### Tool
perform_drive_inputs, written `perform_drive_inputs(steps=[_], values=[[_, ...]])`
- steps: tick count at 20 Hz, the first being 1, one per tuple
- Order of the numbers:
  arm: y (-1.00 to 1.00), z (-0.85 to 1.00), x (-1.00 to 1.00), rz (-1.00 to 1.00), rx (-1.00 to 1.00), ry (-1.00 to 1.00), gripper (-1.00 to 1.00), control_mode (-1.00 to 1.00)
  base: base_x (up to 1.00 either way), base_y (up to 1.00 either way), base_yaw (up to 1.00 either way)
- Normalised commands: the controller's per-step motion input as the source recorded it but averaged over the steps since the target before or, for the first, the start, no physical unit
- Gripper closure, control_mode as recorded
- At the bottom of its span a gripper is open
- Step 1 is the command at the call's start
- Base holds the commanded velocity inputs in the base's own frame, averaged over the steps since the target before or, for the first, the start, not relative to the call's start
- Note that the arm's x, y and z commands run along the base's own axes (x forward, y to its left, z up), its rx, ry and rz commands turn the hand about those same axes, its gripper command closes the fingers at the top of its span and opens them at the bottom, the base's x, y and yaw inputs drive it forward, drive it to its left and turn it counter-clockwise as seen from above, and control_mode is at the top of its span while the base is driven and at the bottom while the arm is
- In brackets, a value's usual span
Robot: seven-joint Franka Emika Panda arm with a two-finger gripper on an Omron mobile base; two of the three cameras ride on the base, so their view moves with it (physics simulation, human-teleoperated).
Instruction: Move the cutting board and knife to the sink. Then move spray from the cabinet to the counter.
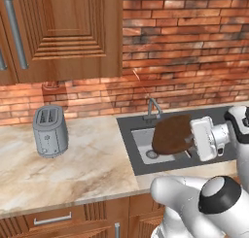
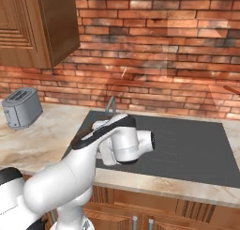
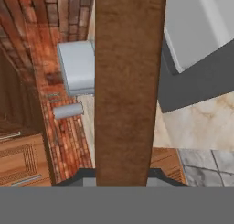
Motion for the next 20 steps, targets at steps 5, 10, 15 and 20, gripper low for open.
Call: perform_drive_inputs(steps=[5,10,15,20], values=[[0.00,-0.01,0.00,0.11,0.00,0.24,1.00,-1.00,0.00,0.00,0.00],[0.01,-0.05,0.04,0.12,0.00,0.19,1.00,-1.00,0.00,0.00,0.00],[0.00,0.00,0.32,0.11,0.05,0.18,1.00,-1.00,0.00,0.00,0.00],[0.00,0.00,0.46,0.11,0.06,0.18,1.00,-1.00,0.00,0.00,0.00]])
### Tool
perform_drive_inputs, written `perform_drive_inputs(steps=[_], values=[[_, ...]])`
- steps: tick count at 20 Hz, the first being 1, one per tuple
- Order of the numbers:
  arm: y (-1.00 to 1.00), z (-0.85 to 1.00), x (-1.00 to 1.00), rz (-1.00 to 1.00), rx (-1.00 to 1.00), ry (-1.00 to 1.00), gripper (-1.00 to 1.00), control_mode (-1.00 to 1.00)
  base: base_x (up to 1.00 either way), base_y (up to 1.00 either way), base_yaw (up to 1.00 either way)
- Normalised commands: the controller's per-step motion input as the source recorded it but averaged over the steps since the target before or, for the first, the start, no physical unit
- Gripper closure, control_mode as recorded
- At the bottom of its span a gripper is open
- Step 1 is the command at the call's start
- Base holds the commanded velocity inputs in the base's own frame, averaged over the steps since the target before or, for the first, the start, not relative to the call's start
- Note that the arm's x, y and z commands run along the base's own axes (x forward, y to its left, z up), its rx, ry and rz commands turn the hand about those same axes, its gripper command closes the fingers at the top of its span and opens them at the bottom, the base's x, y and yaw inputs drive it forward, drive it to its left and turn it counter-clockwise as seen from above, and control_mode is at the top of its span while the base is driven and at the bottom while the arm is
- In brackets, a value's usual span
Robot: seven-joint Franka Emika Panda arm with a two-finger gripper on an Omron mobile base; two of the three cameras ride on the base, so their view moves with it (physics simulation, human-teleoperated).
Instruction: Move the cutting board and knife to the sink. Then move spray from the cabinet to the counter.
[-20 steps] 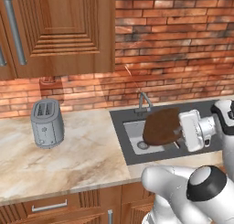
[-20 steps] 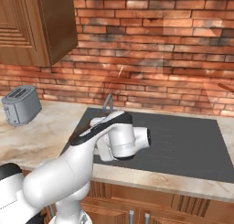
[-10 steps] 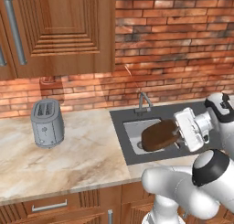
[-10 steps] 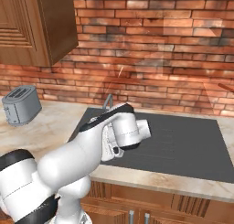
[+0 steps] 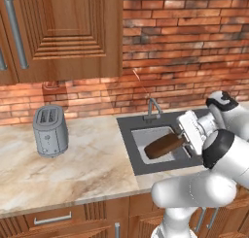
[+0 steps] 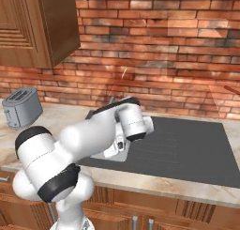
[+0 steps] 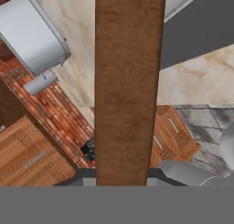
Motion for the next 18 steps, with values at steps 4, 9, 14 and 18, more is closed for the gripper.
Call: perform_drive_inputs(steps=[4,9,14,18], values=[[0.00,-0.03,0.54,0.13,0.08,0.13,1.00,-1.00,0.00,0.00,0.00],[-0.05,-0.17,0.62,0.09,0.06,0.07,1.00,-1.00,0.00,0.00,0.00],[-0.10,-0.19,0.58,0.09,0.09,0.07,1.00,-1.00,0.00,0.00,0.00],[-0.15,-0.21,0.53,0.12,0.10,0.07,1.00,-1.00,0.00,0.00,0.00]])
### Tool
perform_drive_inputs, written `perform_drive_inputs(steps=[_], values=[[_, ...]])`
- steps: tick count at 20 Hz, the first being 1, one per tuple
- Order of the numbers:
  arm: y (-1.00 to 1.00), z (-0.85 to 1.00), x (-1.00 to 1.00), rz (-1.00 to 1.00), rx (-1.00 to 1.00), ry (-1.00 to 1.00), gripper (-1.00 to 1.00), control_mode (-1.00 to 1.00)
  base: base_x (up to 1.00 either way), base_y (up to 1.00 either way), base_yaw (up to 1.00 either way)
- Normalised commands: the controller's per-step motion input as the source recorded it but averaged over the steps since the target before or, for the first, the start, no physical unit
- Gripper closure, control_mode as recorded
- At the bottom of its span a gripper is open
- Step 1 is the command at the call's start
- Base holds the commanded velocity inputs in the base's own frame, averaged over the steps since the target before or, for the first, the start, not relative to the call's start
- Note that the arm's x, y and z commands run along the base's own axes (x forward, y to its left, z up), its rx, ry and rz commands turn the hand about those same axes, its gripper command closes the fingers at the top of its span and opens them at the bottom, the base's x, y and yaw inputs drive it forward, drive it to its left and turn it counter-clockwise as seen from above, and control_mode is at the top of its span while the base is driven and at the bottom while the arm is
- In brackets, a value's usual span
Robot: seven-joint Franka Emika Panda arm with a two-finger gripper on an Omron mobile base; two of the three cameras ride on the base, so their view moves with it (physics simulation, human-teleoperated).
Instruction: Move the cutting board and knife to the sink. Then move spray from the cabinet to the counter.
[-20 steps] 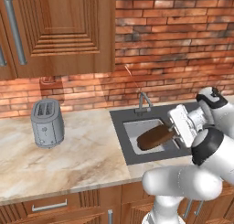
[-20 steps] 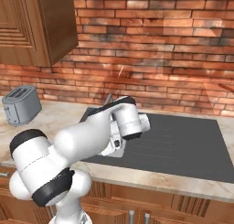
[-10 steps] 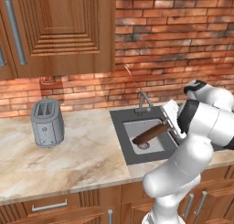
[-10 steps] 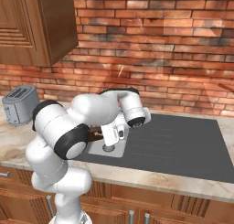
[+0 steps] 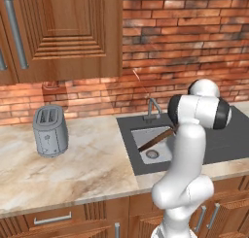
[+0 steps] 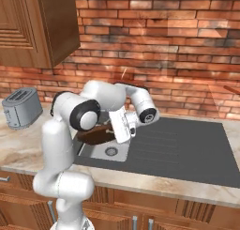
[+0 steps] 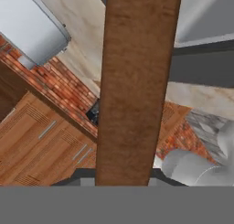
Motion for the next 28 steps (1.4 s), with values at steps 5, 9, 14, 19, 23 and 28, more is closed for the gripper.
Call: perform_drive_inputs(steps=[5,9,14,19,23,28], values=[[-0.08,-0.40,0.36,0.11,0.10,0.02,1.00,-1.00,0.00,0.00,0.00],[0.00,-0.58,0.29,0.06,0.06,0.00,1.00,-1.00,0.00,0.00,0.00],[0.02,-0.61,0.30,0.01,0.01,0.00,1.00,-1.00,0.00,0.00,0.00],[0.14,-0.38,0.38,0.00,0.04,0.00,1.00,-1.00,0.00,0.00,0.00],[0.17,-0.49,0.25,0.00,0.04,0.00,-1.00,-1.00,0.00,0.00,0.00],[0.05,-0.50,0.02,0.00,0.01,0.00,-1.00,-1.00,0.00,0.00,0.00]])
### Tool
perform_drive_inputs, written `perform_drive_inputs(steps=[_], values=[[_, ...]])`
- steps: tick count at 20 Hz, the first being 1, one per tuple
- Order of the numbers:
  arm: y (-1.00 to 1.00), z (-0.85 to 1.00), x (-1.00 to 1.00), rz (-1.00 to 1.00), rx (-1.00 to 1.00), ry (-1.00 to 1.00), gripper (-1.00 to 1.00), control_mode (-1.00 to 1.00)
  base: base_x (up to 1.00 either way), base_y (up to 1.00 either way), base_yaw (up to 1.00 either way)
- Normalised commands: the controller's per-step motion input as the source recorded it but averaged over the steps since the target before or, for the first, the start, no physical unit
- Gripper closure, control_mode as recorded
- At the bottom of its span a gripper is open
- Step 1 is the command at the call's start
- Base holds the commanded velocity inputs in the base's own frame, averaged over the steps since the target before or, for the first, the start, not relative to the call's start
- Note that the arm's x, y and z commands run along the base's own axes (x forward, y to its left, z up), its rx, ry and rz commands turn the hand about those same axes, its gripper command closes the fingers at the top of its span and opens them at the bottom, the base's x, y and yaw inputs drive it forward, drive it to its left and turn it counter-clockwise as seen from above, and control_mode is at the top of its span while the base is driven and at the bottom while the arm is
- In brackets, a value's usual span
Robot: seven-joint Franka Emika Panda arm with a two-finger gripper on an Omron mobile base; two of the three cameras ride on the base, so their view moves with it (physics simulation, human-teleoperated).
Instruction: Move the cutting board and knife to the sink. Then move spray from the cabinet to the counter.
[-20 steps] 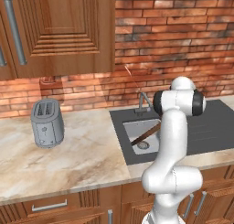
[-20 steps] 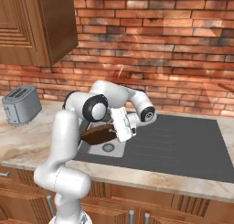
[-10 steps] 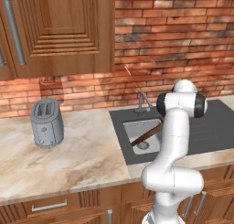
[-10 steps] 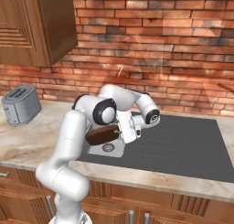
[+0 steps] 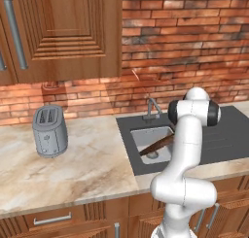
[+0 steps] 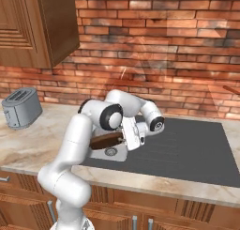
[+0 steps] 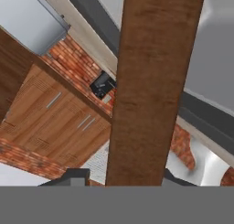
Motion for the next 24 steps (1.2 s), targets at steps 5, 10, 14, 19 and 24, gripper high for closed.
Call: perform_drive_inputs(steps=[5,10,14,19,24], values=[[0.00,-0.27,-0.05,0.00,0.03,0.00,-1.00,-1.00,0.00,0.00,0.00],[-0.06,-0.18,-0.13,0.00,0.04,0.00,-1.00,-1.00,0.00,0.00,0.00],[-0.17,-0.24,-0.19,0.00,0.01,0.00,-1.00,-1.00,0.00,0.00,0.00],[-0.32,-0.40,-0.30,0.00,-0.03,0.00,-1.00,-1.00,0.00,0.00,0.00],[-0.26,-0.49,-0.44,0.00,-0.14,-0.01,-1.00,-1.00,0.00,0.00,0.00]])
